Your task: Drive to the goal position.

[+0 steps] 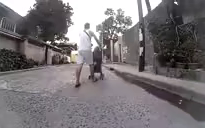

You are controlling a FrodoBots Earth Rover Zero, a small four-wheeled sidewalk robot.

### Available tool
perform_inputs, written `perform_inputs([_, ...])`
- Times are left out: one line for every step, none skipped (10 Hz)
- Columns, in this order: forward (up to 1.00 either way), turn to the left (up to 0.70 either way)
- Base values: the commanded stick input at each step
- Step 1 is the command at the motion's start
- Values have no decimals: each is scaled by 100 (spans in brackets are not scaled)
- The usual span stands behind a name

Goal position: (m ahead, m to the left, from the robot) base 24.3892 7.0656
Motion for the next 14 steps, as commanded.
perform_inputs([0,0])
perform_inputs([0,0])
perform_inputs([0,0])
perform_inputs([0,0])
perform_inputs([51,0])
perform_inputs([100,0])
perform_inputs([100,0])
perform_inputs([100,0])
perform_inputs([100,0])
perform_inputs([100,0])
perform_inputs([100,0])
perform_inputs([100,0])
perform_inputs([100,0])
perform_inputs([100,0])
